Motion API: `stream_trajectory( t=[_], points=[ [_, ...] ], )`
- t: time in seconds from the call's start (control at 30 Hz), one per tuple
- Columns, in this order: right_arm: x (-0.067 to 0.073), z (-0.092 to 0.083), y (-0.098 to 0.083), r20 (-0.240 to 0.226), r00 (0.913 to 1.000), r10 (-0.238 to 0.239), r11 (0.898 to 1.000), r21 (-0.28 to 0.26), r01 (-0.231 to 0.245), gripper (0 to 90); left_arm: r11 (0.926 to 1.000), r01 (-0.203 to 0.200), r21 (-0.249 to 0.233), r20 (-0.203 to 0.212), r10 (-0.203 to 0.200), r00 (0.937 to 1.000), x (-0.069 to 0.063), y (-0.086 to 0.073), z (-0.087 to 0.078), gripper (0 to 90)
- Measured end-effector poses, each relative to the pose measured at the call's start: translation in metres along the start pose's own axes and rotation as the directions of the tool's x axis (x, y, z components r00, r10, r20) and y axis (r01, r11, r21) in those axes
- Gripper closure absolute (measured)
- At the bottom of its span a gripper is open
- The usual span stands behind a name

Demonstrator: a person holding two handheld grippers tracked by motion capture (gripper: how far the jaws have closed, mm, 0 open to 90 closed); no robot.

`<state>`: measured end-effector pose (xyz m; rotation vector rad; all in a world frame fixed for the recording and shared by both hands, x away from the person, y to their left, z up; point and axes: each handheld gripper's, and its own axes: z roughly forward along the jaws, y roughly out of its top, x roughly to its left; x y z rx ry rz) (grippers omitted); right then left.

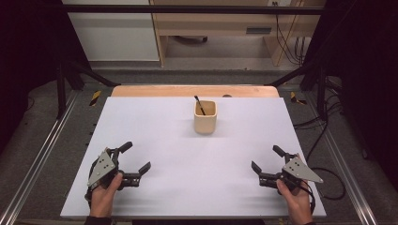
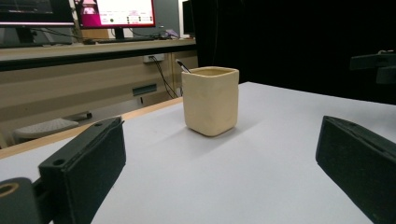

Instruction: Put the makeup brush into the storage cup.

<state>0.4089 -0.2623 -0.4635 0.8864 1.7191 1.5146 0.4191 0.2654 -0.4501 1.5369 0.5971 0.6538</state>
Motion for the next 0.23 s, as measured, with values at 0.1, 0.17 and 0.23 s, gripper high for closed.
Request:
stream_trajectory(
  t=[0.1, 0.17, 0.23],
  points=[
    [0.0002, 0.0006, -0.0004, -0.007, 1.0, 0.006, 1.0, -0.008, -0.006, 2.6, 0.9999, 0.013, -0.008, -0.019, -0.013, 0.9997, 0.0035, -0.0006, -0.0036, 1.4],
    [0.0001, 0.0008, -0.0017, -0.009, 0.9998, 0.015, 1.0, -0.01, -0.015, 2.6, 0.9997, 0.023, -0.012, -0.024, -0.024, 0.9994, 0.0052, -0.0013, -0.0044, 1.4],
    [0.0009, 0.0008, -0.0025, -0.008, 0.9998, 0.016, 1.0, -0.002, -0.016, 2.7, 0.9998, 0.021, -0.007, -0.024, -0.021, 0.9995, 0.0051, -0.0018, -0.0038, 1.3]
  ],
)
